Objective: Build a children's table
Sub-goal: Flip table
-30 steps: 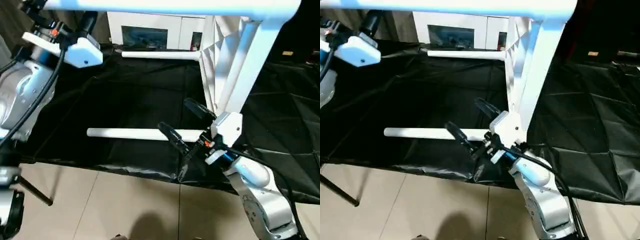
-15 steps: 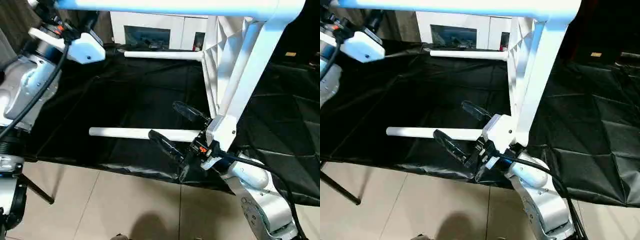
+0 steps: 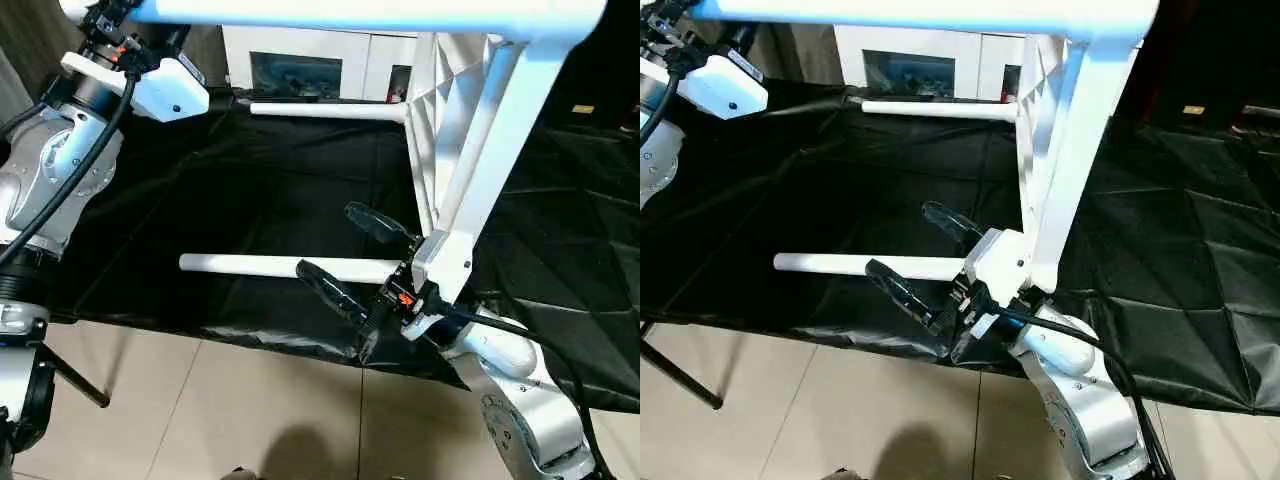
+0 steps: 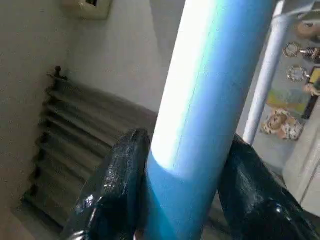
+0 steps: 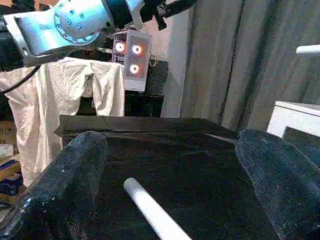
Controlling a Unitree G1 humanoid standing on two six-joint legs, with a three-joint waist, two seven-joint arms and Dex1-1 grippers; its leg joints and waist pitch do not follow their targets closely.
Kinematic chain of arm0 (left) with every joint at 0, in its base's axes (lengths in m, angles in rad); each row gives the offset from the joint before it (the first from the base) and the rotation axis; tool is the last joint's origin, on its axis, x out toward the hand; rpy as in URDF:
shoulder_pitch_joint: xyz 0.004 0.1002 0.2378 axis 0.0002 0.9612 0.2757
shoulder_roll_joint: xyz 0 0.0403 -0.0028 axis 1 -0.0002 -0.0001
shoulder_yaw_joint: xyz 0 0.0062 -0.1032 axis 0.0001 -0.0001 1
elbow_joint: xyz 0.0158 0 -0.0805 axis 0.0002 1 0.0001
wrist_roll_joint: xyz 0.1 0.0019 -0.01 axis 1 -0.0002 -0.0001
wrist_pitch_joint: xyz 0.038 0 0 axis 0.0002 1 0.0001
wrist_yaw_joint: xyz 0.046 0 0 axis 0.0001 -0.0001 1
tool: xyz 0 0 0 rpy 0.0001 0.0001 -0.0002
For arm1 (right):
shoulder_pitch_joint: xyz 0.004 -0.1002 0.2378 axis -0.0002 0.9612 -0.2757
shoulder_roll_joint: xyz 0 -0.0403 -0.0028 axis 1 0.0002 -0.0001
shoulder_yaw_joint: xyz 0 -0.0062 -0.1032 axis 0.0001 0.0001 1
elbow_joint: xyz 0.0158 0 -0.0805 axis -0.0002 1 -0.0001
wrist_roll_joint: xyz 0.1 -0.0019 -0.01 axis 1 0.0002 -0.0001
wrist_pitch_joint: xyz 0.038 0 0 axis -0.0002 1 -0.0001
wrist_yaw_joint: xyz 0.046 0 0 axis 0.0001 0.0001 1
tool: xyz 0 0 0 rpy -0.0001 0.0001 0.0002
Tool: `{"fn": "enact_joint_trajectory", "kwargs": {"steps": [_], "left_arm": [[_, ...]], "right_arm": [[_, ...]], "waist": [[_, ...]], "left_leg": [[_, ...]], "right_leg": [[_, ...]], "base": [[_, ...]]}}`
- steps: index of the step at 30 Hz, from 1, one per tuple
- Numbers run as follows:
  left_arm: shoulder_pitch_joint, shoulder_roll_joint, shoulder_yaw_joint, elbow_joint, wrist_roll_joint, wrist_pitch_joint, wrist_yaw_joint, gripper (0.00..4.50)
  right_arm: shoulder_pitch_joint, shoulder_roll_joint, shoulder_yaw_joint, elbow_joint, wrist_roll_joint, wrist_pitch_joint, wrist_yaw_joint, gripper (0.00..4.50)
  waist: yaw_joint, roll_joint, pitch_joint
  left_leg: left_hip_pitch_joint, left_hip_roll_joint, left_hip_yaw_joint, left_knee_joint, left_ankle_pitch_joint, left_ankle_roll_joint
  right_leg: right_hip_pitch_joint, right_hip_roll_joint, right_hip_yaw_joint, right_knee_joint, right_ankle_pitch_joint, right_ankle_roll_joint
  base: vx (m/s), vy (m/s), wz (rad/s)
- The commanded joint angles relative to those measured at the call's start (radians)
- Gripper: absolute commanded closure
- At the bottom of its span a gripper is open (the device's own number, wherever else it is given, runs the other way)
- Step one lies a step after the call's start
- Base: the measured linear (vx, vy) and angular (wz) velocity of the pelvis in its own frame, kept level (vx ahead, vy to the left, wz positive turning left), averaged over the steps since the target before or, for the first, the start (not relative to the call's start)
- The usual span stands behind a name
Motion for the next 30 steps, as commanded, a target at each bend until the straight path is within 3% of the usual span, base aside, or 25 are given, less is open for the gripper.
{"fn": "enact_joint_trajectory", "kwargs": {"steps": [1,15,21,23,30], "left_arm": [[-0.013,-0.012,-0.009,0.003,-0.032,0.017,-0.039,2.58],[0.002,-0.027,0.005,-0.058,-0.104,0.12,-0.175,2.73],[0.022,-0.068,0.047,-0.107,-0.204,0.273,-0.278,2.75],[0.03,-0.092,0.078,-0.146,-0.25,0.376,-0.314,2.75],[0.051,-0.156,0.152,-0.21,-0.332,0.565,-0.342,2.74]], "right_arm": [[0.011,-0.004,0.007,-0.027,0.002,-0.006,0.008,0.0],[0.019,-0.006,0.008,-0.024,-0.007,-0.015,0.002,0.0],[0.028,-0.006,0.003,-0.022,-0.011,-0.018,-0.005,0.0],[0.035,-0.007,-0.004,-0.017,-0.011,-0.013,-0.011,0.0],[0.059,-0.025,0.006,-0.01,-0.024,0.008,-0.011,0.0]], "waist": [[0.001,0.023,-0.063],[0.004,0.026,-0.061],[0.014,0.025,-0.061],[0.018,0.025,-0.062],[0.022,0.03,-0.06]], "left_leg": [[0.015,0.027,-0.019,-0.087,-0.309,-0.065],[0.014,0.027,-0.017,-0.088,-0.316,-0.064],[0.013,0.027,-0.014,-0.087,-0.292,-0.053],[0.012,0.027,-0.013,-0.086,-0.28,-0.049],[0.009,0.023,-0.01,-0.085,-0.268,-0.024]], "right_leg": [[0.033,-0.047,0.036,-0.06,-0.147,-0.175],[0.032,-0.049,0.037,-0.061,-0.162,-0.184],[0.033,-0.05,0.038,-0.062,-0.167,-0.188],[0.034,-0.051,0.039,-0.062,-0.171,-0.19],[0.033,-0.052,0.039,-0.073,-0.261,-0.167]], "base": [[0.0,0.0,0.0],[0.0,0.0,0.0],[0.0,0.0,0.0],[0.0,0.0,0.0],[0.0,0.0,0.0]]}}
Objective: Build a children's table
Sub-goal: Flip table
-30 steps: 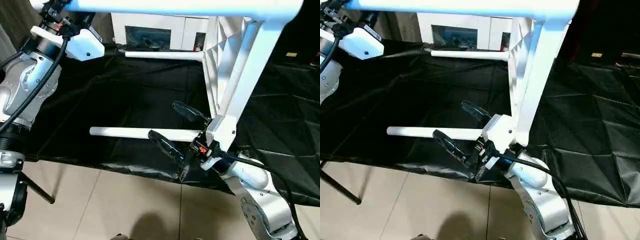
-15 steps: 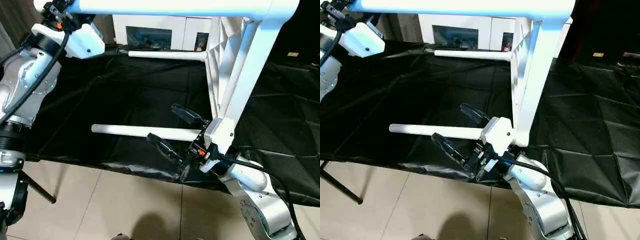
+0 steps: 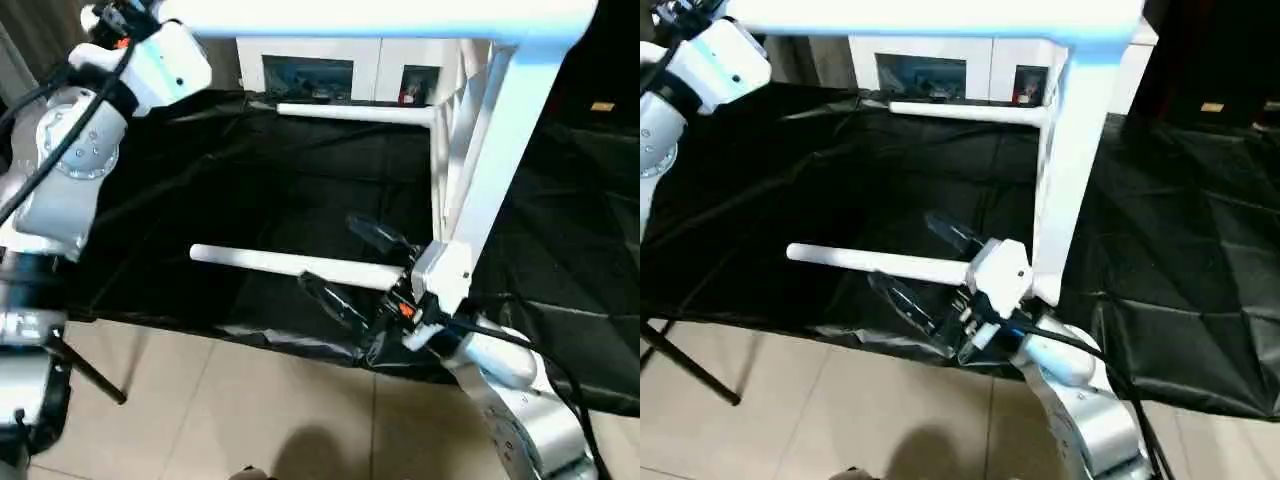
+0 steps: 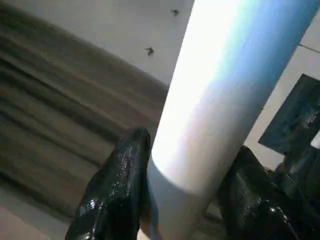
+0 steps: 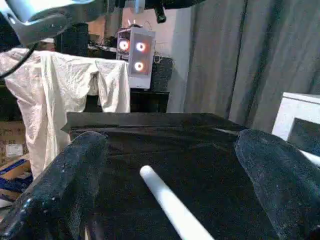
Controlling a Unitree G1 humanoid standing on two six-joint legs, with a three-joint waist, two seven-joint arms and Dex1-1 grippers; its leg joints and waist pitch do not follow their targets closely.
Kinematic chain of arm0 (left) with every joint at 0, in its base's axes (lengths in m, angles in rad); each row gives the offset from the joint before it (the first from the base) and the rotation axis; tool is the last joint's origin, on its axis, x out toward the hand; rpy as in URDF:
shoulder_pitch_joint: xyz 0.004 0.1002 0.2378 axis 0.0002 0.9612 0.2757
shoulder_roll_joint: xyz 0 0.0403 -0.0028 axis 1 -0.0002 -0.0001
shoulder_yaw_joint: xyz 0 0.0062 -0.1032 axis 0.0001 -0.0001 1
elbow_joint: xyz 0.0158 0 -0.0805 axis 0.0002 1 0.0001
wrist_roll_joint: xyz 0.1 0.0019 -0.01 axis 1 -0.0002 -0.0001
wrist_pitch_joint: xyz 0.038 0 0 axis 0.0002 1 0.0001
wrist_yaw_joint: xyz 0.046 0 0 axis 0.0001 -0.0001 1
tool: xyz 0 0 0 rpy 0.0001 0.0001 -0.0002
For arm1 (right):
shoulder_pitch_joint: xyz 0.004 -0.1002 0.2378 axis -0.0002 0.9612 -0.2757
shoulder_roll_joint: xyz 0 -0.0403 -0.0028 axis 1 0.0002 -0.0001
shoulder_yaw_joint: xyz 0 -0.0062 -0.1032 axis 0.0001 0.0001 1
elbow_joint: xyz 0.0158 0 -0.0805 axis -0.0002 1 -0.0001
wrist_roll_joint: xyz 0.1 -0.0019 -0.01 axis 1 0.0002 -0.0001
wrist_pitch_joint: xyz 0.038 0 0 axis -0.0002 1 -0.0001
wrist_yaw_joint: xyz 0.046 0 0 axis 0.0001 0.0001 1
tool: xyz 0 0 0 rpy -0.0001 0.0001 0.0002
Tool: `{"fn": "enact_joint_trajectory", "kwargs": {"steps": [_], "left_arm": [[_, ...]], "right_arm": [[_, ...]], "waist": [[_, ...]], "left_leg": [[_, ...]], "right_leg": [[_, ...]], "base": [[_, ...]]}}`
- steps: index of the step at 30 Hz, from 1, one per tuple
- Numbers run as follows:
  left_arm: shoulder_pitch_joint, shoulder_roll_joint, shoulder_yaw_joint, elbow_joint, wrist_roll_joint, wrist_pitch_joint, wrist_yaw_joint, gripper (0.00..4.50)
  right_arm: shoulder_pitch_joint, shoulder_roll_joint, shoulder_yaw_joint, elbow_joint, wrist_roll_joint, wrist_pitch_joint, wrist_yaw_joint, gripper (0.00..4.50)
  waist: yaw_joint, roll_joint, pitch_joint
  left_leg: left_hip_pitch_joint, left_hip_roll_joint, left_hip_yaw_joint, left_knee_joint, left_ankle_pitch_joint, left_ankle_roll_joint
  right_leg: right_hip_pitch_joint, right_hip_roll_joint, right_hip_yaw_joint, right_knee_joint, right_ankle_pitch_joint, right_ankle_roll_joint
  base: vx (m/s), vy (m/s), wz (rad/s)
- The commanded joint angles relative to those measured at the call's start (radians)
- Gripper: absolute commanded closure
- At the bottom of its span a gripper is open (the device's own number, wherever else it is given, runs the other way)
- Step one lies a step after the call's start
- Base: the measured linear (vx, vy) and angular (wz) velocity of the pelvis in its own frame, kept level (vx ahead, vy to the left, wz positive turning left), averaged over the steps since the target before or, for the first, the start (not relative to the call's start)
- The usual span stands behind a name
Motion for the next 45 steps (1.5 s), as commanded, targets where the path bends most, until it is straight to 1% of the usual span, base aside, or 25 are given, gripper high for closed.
{"fn": "enact_joint_trajectory", "kwargs": {"steps": [1,3,6,9,13,15,17,19,21,22,24,26,27,28,31,34,36,37,38,39,40,41,42,43,45], "left_arm": [[0.013,-0.064,0.109,0.015,-0.183,0.112,0.008,2.74],[0.015,-0.074,0.12,0.008,-0.195,0.137,0.005,2.74],[0.018,-0.106,0.156,-0.023,-0.227,0.236,-0.008,2.74],[0.012,-0.138,0.196,-0.046,-0.256,0.333,-0.004,2.71],[0.008,-0.148,0.212,-0.058,-0.259,0.365,-0.009,2.71],[0.007,-0.159,0.226,-0.06,-0.274,0.384,-0.01,2.71],[0.011,-0.169,0.238,-0.072,-0.274,0.41,-0.016,2.71],[0.012,-0.172,0.24,-0.079,-0.274,0.422,-0.018,2.71],[0.02,-0.188,0.255,-0.095,-0.287,0.457,-0.016,2.71],[0.028,-0.191,0.257,-0.105,-0.287,0.468,-0.016,2.71],[0.05,-0.197,0.26,-0.123,-0.295,0.491,-0.01,2.71],[0.066,-0.203,0.265,-0.14,-0.3,0.51,-0.004,2.71],[0.077,-0.206,0.267,-0.15,-0.3,0.516,-0.002,2.71],[0.087,-0.209,0.27,-0.158,-0.302,0.523,0.0,2.71],[0.098,-0.208,0.269,-0.167,-0.3,0.525,-0.002,2.71],[0.123,-0.21,0.274,-0.193,-0.302,0.535,-0.007,2.71],[0.129,-0.211,0.274,-0.2,-0.304,0.537,-0.007,2.71],[0.138,-0.211,0.273,-0.213,-0.307,0.544,-0.005,2.71],[0.14,-0.212,0.272,-0.215,-0.308,0.545,-0.004,2.72],[0.144,-0.212,0.271,-0.221,-0.311,0.548,-0.002,2.72],[0.146,-0.213,0.268,-0.225,-0.312,0.551,0.0,2.73],[0.147,-0.214,0.267,-0.227,-0.313,0.553,0.001,2.73],[0.147,-0.214,0.266,-0.231,-0.312,0.557,0.002,2.73],[0.149,-0.216,0.266,-0.239,-0.311,0.562,0.002,2.73],[0.151,-0.219,0.266,-0.248,-0.31,0.568,0.003,2.73]], "right_arm": [[0.012,0.0,-0.002,-0.01,-0.013,0.016,-0.005,0.0],[0.013,0.0,-0.002,-0.009,-0.014,0.018,-0.007,0.0],[0.014,-0.005,-0.008,-0.007,-0.014,0.017,-0.008,0.0],[0.012,-0.013,-0.016,-0.005,-0.008,0.019,-0.008,0.0],[0.014,-0.02,-0.025,-0.002,-0.011,0.025,-0.009,0.0],[0.017,-0.023,-0.029,0.003,-0.019,0.031,-0.014,0.0],[0.018,-0.023,-0.048,0.04,-0.046,0.107,-0.069,0.0],[0.018,-0.022,-0.054,0.055,-0.047,0.105,-0.073,0.0],[0.033,0.005,-0.098,0.083,0.004,0.109,-0.096,0.0],[0.046,0.017,-0.119,0.094,0.034,0.102,-0.099,0.0],[0.082,0.015,-0.133,0.11,0.052,0.075,-0.08,0.0],[0.107,0.012,-0.139,0.119,0.054,0.058,-0.071,0.0],[0.118,0.019,-0.151,0.127,0.055,0.044,-0.079,0.0],[0.124,0.029,-0.162,0.132,0.064,0.044,-0.086,0.0],[0.121,0.038,-0.174,0.148,0.048,0.039,-0.108,0.0],[0.053,0.08,-0.216,0.223,0.039,0.05,-0.185,0.0],[0.023,0.094,-0.228,0.252,0.05,0.054,-0.198,0.0],[-0.023,0.111,-0.239,0.298,0.077,0.055,-0.193,0.0],[-0.037,0.115,-0.24,0.313,0.079,0.053,-0.189,0.0],[-0.074,0.124,-0.241,0.356,0.085,0.047,-0.18,0.0],[-0.116,0.132,-0.245,0.408,0.079,0.042,-0.184,0.0],[-0.145,0.135,-0.247,0.446,0.071,0.042,-0.191,0.0],[-0.192,0.147,-0.256,0.506,0.084,0.043,-0.185,0.0],[-0.218,0.154,-0.262,0.538,0.087,0.038,-0.179,0.0],[-0.245,0.161,-0.268,0.573,0.088,0.029,-0.171,0.0]], "waist": [[-0.004,-0.014,-0.056],[-0.003,-0.012,-0.058],[-0.004,-0.01,-0.059],[-0.003,-0.01,-0.06],[-0.003,-0.01,-0.063],[-0.003,-0.008,-0.065],[-0.005,-0.007,-0.064],[-0.004,-0.008,-0.067],[-0.004,-0.009,-0.067],[-0.003,-0.012,-0.07],[-0.002,-0.013,-0.07],[-0.004,-0.015,-0.069],[-0.003,-0.015,-0.067],[-0.004,-0.019,-0.066],[-0.005,-0.018,-0.062],[-0.01,-0.02,-0.061],[-0.01,-0.019,-0.062],[-0.011,-0.017,-0.064],[-0.011,-0.017,-0.065],[-0.01,-0.018,-0.066],[-0.012,-0.019,-0.065],[-0.011,-0.019,-0.067],[-0.011,-0.02,-0.069],[-0.011,-0.02,-0.072],[-0.007,-0.018,-0.073]], "left_leg": [[0.007,0.024,-0.012,-0.084,-0.266,-0.021],[0.007,0.024,-0.012,-0.084,-0.258,-0.02],[0.003,0.023,-0.012,-0.083,-0.232,-0.015],[0.002,0.021,-0.01,-0.079,-0.213,-0.004],[-0.001,0.02,-0.009,-0.078,-0.185,0.009],[0.0,0.02,-0.009,-0.077,-0.182,0.011],[0.001,0.02,-0.009,-0.077,-0.169,0.013],[0.0,0.02,-0.009,-0.076,-0.163,0.01],[0.001,0.021,-0.008,-0.075,-0.161,0.017],[0.0,0.023,-0.008,-0.074,-0.15,0.025],[-0.003,0.024,-0.008,-0.073,-0.123,0.035],[-0.006,0.022,-0.007,-0.072,-0.122,0.042],[-0.005,0.024,-0.006,-0.073,-0.131,0.046],[-0.006,0.022,-0.006,-0.074,-0.143,0.048],[-0.002,0.024,-0.006,-0.077,-0.173,0.043],[-0.004,0.022,-0.007,-0.081,-0.184,0.029],[-0.001,0.023,-0.008,-0.08,-0.184,0.023],[0.001,0.022,-0.007,-0.079,-0.188,0.023],[0.002,0.023,-0.008,-0.079,-0.184,0.022],[0.003,0.023,-0.006,-0.077,-0.174,0.024],[-0.001,0.022,-0.006,-0.078,-0.167,0.026],[0.001,0.022,-0.006,-0.076,-0.16,0.025],[0.002,0.022,-0.004,-0.074,-0.144,0.026],[0.001,0.022,-0.004,-0.073,-0.121,0.03],[0.001,0.023,-0.003,-0.069,-0.082,0.04]], "right_leg": [[0.033,-0.05,0.038,-0.076,-0.281,-0.16],[0.032,-0.051,0.038,-0.077,-0.297,-0.152],[0.035,-0.049,0.036,-0.074,-0.263,-0.159],[0.034,-0.049,0.035,-0.074,-0.253,-0.166],[0.037,-0.048,0.033,-0.072,-0.231,-0.173],[0.036,-0.048,0.032,-0.071,-0.221,-0.177],[0.036,-0.045,0.031,-0.071,-0.197,-0.183],[0.039,-0.046,0.03,-0.068,-0.173,-0.192],[0.037,-0.047,0.031,-0.069,-0.153,-0.199],[0.04,-0.05,0.031,-0.066,-0.134,-0.205],[0.042,-0.049,0.029,-0.063,-0.102,-0.208],[0.043,-0.048,0.028,-0.063,-0.099,-0.211],[0.04,-0.049,0.028,-0.066,-0.111,-0.211],[0.042,-0.051,0.028,-0.068,-0.136,-0.211],[0.035,-0.049,0.028,-0.077,-0.206,-0.193],[0.035,-0.05,0.028,-0.079,-0.239,-0.184],[0.033,-0.049,0.028,-0.077,-0.234,-0.183],[0.031,-0.047,0.028,-0.077,-0.225,-0.186],[0.032,-0.048,0.028,-0.075,-0.214,-0.189],[0.032,-0.047,0.028,-0.073,-0.193,-0.193],[0.034,-0.047,0.027,-0.072,-0.186,-0.197],[0.033,-0.048,0.027,-0.07,-0.178,-0.201],[0.032,-0.047,0.027,-0.067,-0.158,-0.208],[0.036,-0.047,0.026,-0.062,-0.124,-0.22],[0.036,-0.045,0.026,-0.057,-0.068,-0.229]], "base": [[0.0,0.0,0.0],[0.0,0.0,0.0],[0.0,0.0,0.0],[0.0,0.0,0.0],[0.0,0.0,0.0],[0.0,0.0,0.0],[0.0,0.0,0.0],[0.0,0.0,0.0],[0.0,0.0,0.0],[0.0,0.0,0.0],[0.0,0.0,0.0],[0.0,0.0,0.0],[0.0,0.0,0.0],[0.0,0.0,0.0],[0.0,0.0,0.0],[0.0,0.0,0.0],[0.0,0.0,0.0],[0.0,0.0,0.0],[0.0,0.0,0.0],[0.0,0.0,0.0],[0.0,0.0,0.0],[0.0,0.0,0.0],[0.0,0.0,0.0],[0.0,0.0,0.0],[0.0,0.0,0.0]]}}
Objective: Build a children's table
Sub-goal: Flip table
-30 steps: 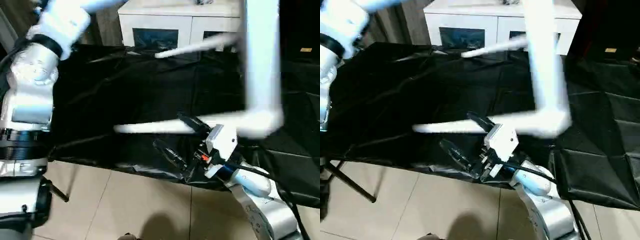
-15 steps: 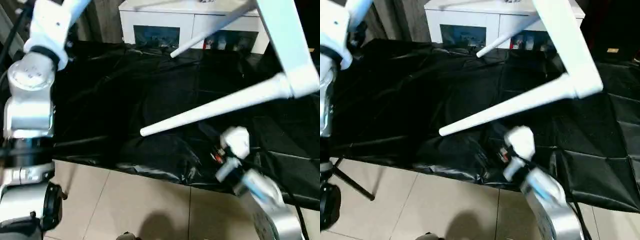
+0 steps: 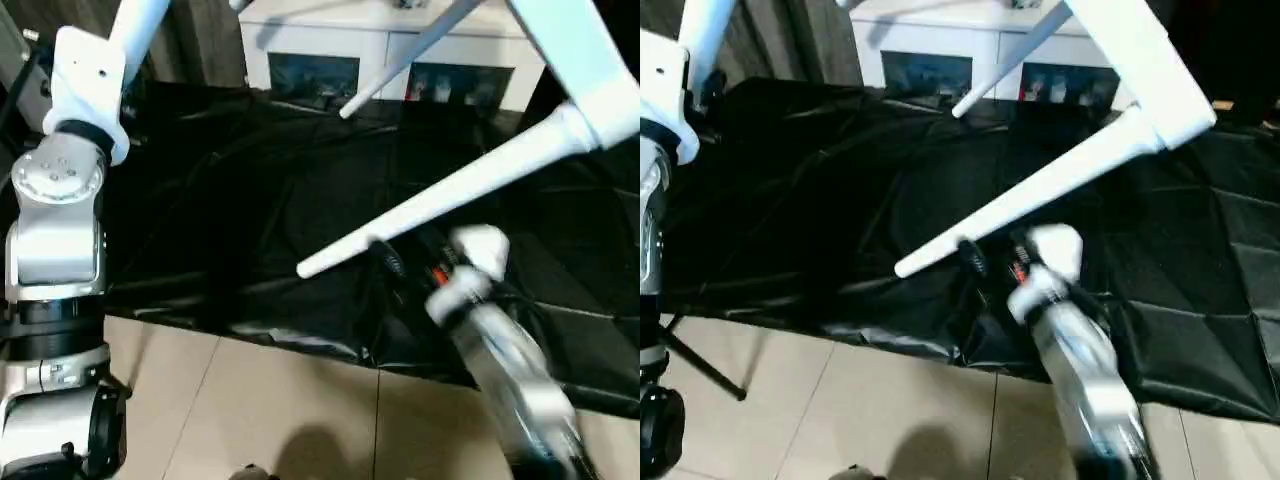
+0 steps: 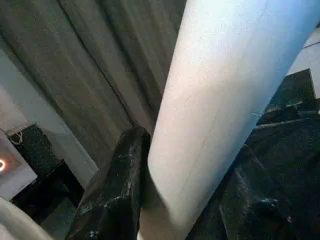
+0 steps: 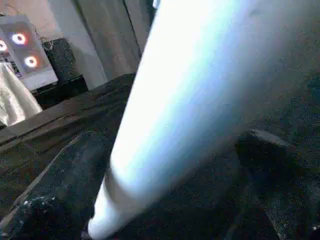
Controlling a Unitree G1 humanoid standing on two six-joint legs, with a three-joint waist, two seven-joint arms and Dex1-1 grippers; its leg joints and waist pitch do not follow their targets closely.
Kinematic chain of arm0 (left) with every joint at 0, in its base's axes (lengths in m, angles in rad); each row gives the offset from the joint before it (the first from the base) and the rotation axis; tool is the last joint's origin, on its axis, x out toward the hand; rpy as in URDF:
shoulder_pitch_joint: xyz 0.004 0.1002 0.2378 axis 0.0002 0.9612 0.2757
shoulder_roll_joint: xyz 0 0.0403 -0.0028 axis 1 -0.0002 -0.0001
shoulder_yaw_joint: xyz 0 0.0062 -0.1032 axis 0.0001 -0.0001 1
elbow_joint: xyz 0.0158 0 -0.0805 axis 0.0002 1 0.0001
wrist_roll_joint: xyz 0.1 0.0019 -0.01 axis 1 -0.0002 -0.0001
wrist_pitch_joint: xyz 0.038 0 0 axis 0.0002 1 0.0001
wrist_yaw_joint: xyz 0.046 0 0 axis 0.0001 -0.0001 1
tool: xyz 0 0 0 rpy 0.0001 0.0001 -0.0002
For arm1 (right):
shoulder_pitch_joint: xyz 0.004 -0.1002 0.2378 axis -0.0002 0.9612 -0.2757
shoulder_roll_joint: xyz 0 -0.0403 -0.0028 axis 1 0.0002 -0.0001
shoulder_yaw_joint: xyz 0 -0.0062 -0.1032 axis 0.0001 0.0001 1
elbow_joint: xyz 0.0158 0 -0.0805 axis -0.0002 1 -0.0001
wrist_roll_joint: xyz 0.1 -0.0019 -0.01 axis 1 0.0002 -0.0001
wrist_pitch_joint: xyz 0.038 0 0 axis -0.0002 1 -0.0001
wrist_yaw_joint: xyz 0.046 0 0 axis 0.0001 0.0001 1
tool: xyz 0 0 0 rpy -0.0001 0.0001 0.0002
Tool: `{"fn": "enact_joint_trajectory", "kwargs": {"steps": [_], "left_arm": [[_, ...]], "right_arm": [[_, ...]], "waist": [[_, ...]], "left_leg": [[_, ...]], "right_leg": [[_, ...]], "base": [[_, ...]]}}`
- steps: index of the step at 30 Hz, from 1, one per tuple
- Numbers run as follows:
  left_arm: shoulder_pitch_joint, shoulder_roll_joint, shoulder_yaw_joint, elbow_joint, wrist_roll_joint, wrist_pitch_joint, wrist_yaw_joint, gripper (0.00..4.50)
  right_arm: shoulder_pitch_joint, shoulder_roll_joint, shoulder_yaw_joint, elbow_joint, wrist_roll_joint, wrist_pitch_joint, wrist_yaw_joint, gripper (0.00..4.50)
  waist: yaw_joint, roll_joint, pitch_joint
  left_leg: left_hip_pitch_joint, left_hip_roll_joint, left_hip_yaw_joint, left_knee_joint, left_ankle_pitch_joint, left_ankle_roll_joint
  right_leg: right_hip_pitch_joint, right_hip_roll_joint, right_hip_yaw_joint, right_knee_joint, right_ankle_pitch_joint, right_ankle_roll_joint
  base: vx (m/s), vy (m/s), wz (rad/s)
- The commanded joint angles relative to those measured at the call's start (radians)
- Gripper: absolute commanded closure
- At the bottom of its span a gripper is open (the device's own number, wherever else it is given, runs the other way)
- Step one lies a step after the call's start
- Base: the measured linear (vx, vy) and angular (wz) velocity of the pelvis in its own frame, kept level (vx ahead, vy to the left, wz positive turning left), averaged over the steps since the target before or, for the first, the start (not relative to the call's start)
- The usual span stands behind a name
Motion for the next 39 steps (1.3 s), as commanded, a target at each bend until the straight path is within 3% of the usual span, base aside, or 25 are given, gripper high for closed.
{"fn": "enact_joint_trajectory", "kwargs": {"steps": [1,6,13,21,33,39], "left_arm": [[0.016,-0.021,0.002,-0.01,-0.042,0.037,-0.006,2.73],[0.035,-0.022,0.0,-0.056,-0.043,0.069,0.002,2.76],[0.054,-0.028,-0.007,-0.104,-0.041,0.105,0.011,2.78],[0.067,-0.029,-0.013,-0.126,-0.04,0.127,0.021,2.83],[0.135,-0.037,-0.013,-0.137,-0.03,0.127,0.048,2.89],[0.165,-0.059,-0.011,-0.133,-0.05,0.086,0.058,2.99]], "right_arm": [[-0.021,0.008,-0.015,0.05,0.013,-0.027,0.03,0.0],[-0.083,0.028,-0.041,0.114,0.044,-0.057,0.059,0.5],[-0.117,0.039,-0.068,0.155,0.068,-0.093,0.094,1.07],[-0.132,0.041,-0.082,0.153,0.078,-0.101,0.116,1.73],[-0.122,-0.037,-0.099,0.067,0.019,-0.113,0.086,2.67],[-0.109,-0.088,-0.108,-0.015,-0.017,-0.107,0.06,2.78]], "waist": [[-0.005,-0.013,-0.073],[-0.009,-0.019,-0.071],[-0.009,-0.02,-0.069],[-0.009,-0.025,-0.07],[-0.009,-0.027,-0.068],[-0.005,-0.032,-0.07]], "left_leg": [[0.015,0.023,-0.003,-0.069,-0.072,0.04],[0.013,0.024,-0.001,-0.069,-0.076,0.055],[0.02,0.026,-0.001,-0.075,-0.141,0.024],[0.017,0.025,-0.002,-0.073,-0.107,0.03],[0.017,0.025,0.0,-0.074,-0.12,0.029],[0.017,0.025,0.0,-0.07,-0.071,0.03]], "right_leg": [[0.042,-0.044,0.028,-0.048,-0.037,-0.233],[0.045,-0.047,0.027,-0.047,-0.04,-0.243],[0.039,-0.045,0.028,-0.055,-0.107,-0.227],[0.043,-0.044,0.027,-0.05,-0.055,-0.233],[0.042,-0.042,0.028,-0.055,-0.096,-0.219],[0.043,-0.04,0.027,-0.048,-0.022,-0.225]], "base": [[0.0,0.0,0.0],[0.0,0.0,0.0],[0.0,0.0,0.0],[0.0,0.0,0.0],[0.0,0.0,0.0],[0.0,0.0,0.0]]}}
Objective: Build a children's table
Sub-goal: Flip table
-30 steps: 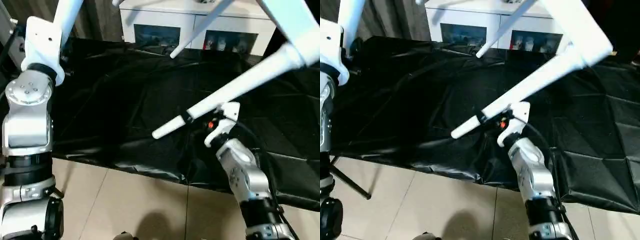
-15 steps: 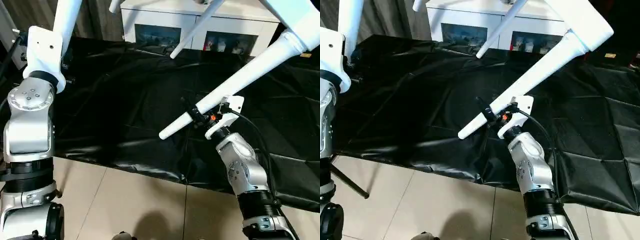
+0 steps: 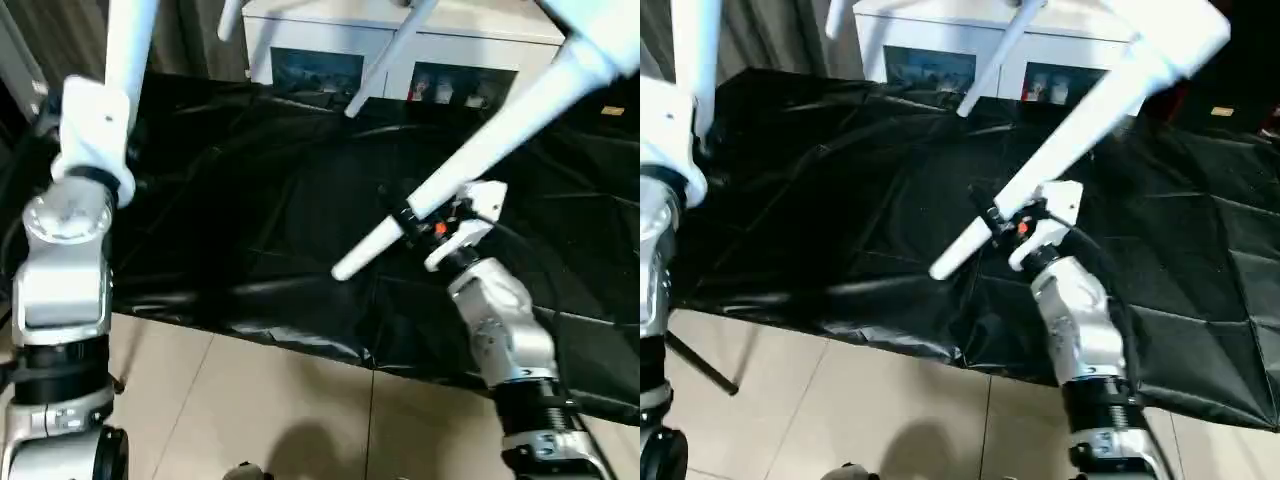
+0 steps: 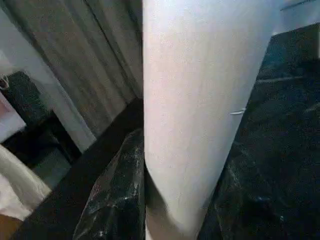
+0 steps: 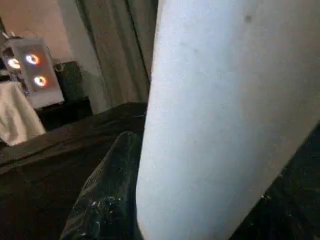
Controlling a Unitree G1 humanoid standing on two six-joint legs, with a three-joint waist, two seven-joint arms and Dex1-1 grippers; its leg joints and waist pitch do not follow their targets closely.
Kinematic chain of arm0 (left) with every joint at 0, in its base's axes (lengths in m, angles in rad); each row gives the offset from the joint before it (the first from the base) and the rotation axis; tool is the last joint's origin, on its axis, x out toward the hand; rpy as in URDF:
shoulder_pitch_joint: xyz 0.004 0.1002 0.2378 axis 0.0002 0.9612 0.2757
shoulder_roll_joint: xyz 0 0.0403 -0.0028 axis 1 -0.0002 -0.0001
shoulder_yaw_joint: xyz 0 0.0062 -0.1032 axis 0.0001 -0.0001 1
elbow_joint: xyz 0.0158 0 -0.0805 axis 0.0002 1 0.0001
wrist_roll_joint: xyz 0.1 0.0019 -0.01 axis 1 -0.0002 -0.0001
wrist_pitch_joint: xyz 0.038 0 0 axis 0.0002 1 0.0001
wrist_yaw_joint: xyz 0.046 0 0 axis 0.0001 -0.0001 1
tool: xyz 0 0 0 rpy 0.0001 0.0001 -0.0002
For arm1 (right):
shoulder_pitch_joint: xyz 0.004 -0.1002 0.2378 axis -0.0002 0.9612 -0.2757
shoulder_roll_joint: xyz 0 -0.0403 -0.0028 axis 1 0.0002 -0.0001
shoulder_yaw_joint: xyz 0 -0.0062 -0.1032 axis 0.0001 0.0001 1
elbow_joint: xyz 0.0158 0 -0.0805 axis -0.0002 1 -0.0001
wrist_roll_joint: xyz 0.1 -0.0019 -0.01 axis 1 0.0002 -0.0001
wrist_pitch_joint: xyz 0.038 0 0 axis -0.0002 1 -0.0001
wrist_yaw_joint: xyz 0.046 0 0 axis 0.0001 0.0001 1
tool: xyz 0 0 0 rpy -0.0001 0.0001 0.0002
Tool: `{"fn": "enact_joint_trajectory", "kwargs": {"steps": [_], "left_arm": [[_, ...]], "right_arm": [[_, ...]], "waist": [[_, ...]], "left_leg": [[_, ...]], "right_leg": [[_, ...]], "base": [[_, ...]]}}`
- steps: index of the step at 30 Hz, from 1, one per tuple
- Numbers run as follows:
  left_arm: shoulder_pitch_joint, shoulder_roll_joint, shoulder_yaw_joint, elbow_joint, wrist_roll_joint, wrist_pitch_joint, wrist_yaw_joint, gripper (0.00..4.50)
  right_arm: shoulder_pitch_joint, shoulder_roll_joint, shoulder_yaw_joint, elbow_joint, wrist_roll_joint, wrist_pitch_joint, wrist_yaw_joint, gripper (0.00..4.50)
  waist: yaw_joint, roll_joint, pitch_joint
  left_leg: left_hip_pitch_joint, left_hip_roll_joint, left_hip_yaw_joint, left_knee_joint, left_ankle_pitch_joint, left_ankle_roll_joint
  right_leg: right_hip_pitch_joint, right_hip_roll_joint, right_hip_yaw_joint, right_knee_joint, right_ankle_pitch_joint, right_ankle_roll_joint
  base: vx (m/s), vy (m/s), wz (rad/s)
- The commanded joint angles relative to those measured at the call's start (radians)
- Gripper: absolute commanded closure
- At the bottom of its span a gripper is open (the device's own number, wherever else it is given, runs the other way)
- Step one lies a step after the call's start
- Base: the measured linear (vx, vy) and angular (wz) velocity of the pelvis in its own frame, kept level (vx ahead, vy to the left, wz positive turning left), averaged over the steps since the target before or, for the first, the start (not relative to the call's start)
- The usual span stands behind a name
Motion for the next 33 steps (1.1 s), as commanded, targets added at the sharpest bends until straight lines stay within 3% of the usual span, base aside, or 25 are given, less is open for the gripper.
{"fn": "enact_joint_trajectory", "kwargs": {"steps": [1,6,9,15,16,18,19,20,24,27,31,32,33], "left_arm": [[0.002,-0.014,-0.005,-0.004,-0.026,-0.044,0.005,2.99],[0.055,-0.041,-0.025,0.006,-0.049,-0.098,-0.017,3.01],[0.1,-0.052,-0.056,0.036,-0.049,-0.145,-0.022,3.01],[0.134,-0.061,-0.079,0.084,-0.052,-0.188,-0.033,3.02],[0.163,-0.066,-0.096,0.14,-0.047,-0.232,-0.031,3.02],[0.178,-0.065,-0.108,0.174,-0.04,-0.262,-0.029,3.02],[0.178,-0.065,-0.108,0.174,-0.04,-0.262,-0.029,3.02],[0.184,-0.068,-0.109,0.201,-0.037,-0.292,-0.02,3.02],[0.191,-0.077,-0.106,0.283,-0.037,-0.346,0.0,3.02],[0.201,-0.079,-0.116,0.327,-0.036,-0.39,0.014,3.02],[0.207,-0.082,-0.121,0.332,-0.032,-0.401,0.027,3.02],[0.209,-0.087,-0.12,0.341,-0.03,-0.414,0.042,3.02],[0.211,-0.093,-0.116,0.342,-0.045,-0.418,0.028,2.67]], "right_arm": [[-0.004,-0.036,-0.029,-0.083,-0.052,-0.017,-0.029,2.79],[0.014,-0.086,-0.009,-0.157,-0.136,-0.049,-0.049,2.79],[0.07,-0.093,0.0,-0.234,-0.162,-0.044,-0.074,2.79],[0.134,-0.096,0.01,-0.27,-0.202,-0.042,-0.114,2.79],[0.185,-0.096,0.037,-0.286,-0.26,-0.031,-0.157,2.79],[0.209,-0.098,0.062,-0.292,-0.303,-0.027,-0.178,2.79],[0.209,-0.098,0.062,-0.292,-0.303,-0.027,-0.178,2.79],[0.225,-0.103,0.086,-0.293,-0.352,-0.037,-0.197,2.79],[0.253,-0.085,0.117,-0.271,-0.398,-0.005,-0.245,2.79],[0.254,-0.074,0.127,-0.245,-0.385,-0.001,-0.25,2.79],[0.253,-0.068,0.125,-0.234,-0.371,-0.004,-0.251,2.79],[0.251,-0.06,0.116,-0.217,-0.354,-0.011,-0.253,2.79],[0.25,-0.055,0.112,-0.207,-0.344,-0.017,-0.251,2.44]], "waist": [[-0.004,0.001,-0.08],[-0.002,-0.004,-0.087],[-0.004,-0.004,-0.082],[-0.009,0.0,-0.075],[-0.01,0.008,-0.075],[-0.012,0.003,-0.072],[-0.016,0.003,-0.073],[-0.018,0.006,-0.074],[-0.025,0.003,-0.064],[-0.03,0.003,-0.059],[-0.035,0.001,-0.064],[-0.037,-0.004,-0.066],[-0.04,-0.003,-0.065]], "left_leg": [[0.024,0.023,-0.001,-0.067,-0.06,0.033],[0.014,0.019,0.001,-0.054,0.036,0.076],[0.013,0.022,0.002,-0.058,-0.015,0.085],[0.023,0.028,-0.001,-0.069,-0.118,0.043],[0.027,0.027,0.0,-0.069,-0.132,0.034],[0.021,0.025,-0.001,-0.074,-0.141,0.02],[0.021,0.025,-0.003,-0.076,-0.158,0.009],[0.022,0.025,-0.004,-0.077,-0.169,0.003],[0.036,0.026,-0.006,-0.088,-0.329,-0.037],[0.042,0.026,-0.013,-0.097,-0.421,-0.056],[0.038,0.029,-0.016,-0.099,-0.402,-0.063],[0.038,0.028,-0.015,-0.098,-0.396,-0.06],[0.038,0.028,-0.014,-0.098,-0.397,-0.058]], "right_leg": [[0.043,-0.039,0.028,-0.043,0.003,-0.228],[0.045,-0.034,0.027,-0.031,0.138,-0.245],[0.045,-0.038,0.028,-0.039,0.074,-0.235],[0.037,-0.035,0.029,-0.053,-0.035,-0.212],[0.033,-0.033,0.03,-0.056,-0.039,-0.204],[0.039,-0.033,0.031,-0.056,-0.047,-0.189],[0.041,-0.034,0.03,-0.056,-0.06,-0.18],[0.04,-0.034,0.03,-0.057,-0.071,-0.177],[0.025,-0.033,0.032,-0.079,-0.215,-0.149],[0.024,-0.035,0.034,-0.09,-0.315,-0.116],[0.028,-0.035,0.035,-0.084,-0.249,-0.117],[0.029,-0.036,0.034,-0.082,-0.235,-0.122],[0.028,-0.035,0.034,-0.083,-0.229,-0.125]], "base": [[0.0,0.0,0.0],[0.0,0.0,0.0],[0.0,0.0,0.0],[0.0,0.0,0.0],[0.0,0.0,0.0],[0.0,0.0,0.0],[0.0,0.0,0.0],[0.0,0.0,0.0],[0.0,0.0,0.0],[0.0,0.0,0.0],[0.0,0.0,0.0],[0.0,0.0,0.0],[0.0,0.0,0.0]]}}
